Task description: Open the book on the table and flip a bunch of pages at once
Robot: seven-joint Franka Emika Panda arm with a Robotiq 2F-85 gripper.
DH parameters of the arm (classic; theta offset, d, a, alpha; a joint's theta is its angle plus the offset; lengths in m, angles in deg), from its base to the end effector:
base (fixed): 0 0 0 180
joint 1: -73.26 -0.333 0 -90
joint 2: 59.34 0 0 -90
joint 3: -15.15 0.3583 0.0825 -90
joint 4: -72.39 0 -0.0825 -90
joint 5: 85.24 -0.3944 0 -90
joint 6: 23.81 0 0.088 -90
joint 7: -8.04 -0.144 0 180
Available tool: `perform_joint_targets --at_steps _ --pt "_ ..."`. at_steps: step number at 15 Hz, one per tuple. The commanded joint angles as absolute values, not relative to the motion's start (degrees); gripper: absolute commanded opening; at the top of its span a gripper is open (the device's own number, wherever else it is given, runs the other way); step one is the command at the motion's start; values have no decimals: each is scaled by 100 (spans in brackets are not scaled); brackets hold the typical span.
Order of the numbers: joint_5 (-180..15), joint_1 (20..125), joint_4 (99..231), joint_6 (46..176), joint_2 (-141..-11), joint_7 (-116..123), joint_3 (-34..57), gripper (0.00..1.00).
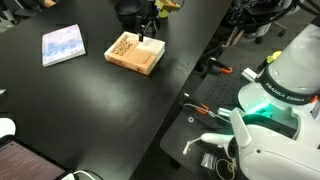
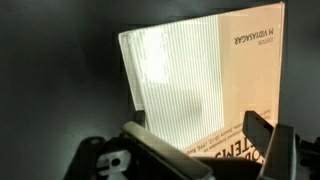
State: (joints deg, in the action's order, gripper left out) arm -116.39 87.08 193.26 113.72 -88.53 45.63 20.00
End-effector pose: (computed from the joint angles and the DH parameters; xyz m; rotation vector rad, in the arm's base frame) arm 0.5701 -0.0716 0.1494 -2.7225 -0.0638 0.0789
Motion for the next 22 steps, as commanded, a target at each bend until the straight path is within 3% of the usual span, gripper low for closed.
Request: perform_joint_targets --at_steps 1,22 --pt "-11413 8640 19401 11142 -8555 4147 2038 100" --pt "-11209 8047 19639 10575 -7558 3292 2087 100"
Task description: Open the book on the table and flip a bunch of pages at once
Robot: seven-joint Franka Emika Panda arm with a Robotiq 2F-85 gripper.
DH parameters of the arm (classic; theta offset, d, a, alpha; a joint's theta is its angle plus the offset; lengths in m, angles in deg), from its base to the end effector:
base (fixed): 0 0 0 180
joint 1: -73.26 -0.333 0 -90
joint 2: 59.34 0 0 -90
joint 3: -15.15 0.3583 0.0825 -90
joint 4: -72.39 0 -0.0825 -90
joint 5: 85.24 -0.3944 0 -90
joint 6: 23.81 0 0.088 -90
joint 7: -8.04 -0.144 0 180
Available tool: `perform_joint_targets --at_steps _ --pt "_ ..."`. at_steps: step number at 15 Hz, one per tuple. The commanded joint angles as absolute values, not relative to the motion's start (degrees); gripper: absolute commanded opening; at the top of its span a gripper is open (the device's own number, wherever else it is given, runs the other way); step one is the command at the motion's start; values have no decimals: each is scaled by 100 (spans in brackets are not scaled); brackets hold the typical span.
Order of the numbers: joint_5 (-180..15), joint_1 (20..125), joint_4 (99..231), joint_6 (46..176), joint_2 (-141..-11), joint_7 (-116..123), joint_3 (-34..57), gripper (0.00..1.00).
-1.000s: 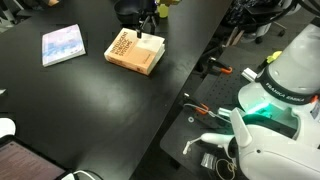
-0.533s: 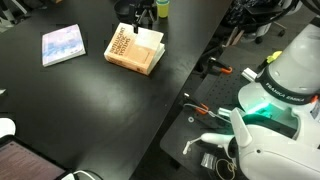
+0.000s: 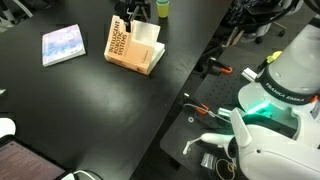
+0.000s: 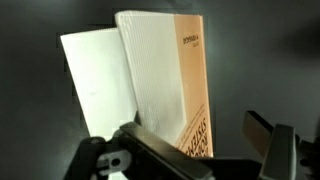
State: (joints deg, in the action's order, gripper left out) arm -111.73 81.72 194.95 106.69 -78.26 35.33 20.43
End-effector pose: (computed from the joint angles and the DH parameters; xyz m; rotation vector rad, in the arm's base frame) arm 0.5683 -0.0081 0.2348 -2.7486 -0.1116 0.1276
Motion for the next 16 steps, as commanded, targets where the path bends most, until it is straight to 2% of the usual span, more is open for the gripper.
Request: perform_joint_targets --at_steps 1,16 --pt "-11125 7953 19685 10599 -7471 3166 2081 100" --pt "-10655 6930 19908 10406 -6573 2170 2247 100"
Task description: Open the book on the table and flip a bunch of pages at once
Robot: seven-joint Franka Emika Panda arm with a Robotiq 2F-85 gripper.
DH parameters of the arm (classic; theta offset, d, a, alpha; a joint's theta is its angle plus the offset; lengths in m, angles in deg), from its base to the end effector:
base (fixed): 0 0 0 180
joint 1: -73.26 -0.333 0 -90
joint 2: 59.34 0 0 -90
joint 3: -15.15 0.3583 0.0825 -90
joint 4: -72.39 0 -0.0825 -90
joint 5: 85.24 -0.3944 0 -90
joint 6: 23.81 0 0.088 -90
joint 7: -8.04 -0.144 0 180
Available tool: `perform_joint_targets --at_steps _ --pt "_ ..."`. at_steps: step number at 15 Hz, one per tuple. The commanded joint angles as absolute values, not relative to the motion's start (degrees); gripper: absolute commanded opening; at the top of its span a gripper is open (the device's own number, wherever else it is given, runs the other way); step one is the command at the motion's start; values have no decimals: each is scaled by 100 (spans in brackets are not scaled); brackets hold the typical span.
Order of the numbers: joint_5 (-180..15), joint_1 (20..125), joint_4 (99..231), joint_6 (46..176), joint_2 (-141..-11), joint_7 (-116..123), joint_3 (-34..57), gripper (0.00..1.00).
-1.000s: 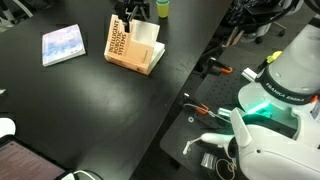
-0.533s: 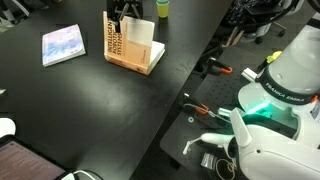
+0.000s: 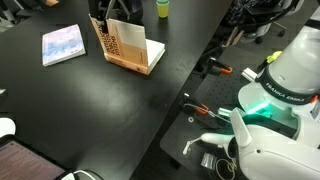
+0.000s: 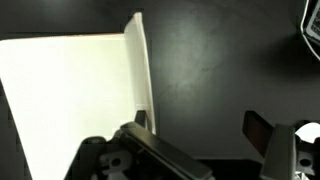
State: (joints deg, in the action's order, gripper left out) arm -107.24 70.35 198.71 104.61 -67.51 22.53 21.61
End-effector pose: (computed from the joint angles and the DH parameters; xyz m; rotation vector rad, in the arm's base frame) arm 0.5362 0.1103 0.3098 -2.8221 -0.2257 0.1310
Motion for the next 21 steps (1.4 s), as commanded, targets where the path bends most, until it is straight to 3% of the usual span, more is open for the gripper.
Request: perform_joint_targets --at_steps 1,13,21 --pt "-10686 6890 19895 10400 -6581 2218 2280 100" --pt "-10832 6621 19726 10438 -6935 2709 2680 100" --pt "-10980 7124 20428 10699 -6712 2565 2187 100"
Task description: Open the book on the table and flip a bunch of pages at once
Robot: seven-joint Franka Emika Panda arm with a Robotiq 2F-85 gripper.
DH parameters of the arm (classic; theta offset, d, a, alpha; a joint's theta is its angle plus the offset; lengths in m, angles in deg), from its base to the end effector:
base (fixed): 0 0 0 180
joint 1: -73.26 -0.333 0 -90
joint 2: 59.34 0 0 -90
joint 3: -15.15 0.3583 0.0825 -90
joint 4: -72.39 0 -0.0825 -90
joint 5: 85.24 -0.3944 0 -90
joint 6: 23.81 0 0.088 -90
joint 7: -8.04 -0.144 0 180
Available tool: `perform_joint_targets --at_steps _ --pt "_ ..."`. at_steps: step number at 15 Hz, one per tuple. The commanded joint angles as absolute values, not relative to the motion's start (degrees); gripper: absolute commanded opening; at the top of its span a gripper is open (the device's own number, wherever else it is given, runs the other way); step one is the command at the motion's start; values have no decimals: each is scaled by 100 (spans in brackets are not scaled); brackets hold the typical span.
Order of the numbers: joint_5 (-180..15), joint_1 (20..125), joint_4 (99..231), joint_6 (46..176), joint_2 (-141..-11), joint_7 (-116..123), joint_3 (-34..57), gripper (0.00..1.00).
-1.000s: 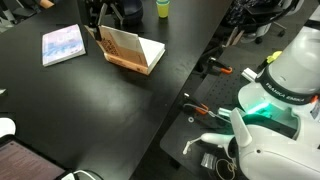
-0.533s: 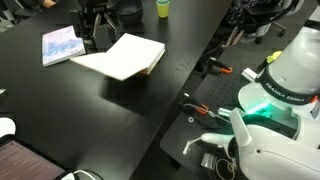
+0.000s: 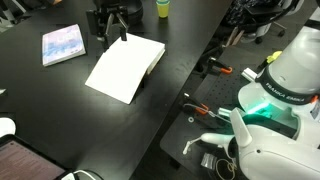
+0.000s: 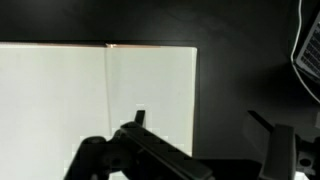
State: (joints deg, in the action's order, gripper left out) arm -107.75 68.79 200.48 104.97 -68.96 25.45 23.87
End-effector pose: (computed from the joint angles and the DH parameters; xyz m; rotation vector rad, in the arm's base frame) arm 0.5164 0.1436 0.2848 -2.7938 -0.3679 0.2037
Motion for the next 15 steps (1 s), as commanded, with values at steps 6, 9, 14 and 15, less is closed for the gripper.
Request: perform_joint_targets --at_steps 6,9,14,15 --pt "-11382 7702 20912 11385 -7020 2779 1730 100" --pt "-11602 7959 20917 11724 -7305 3020 1663 100" --pt "-12022 8428 20747 12036 -7808 3535 1713 100" --pt "-12059 8505 20717 12063 -7896 3589 1723 100"
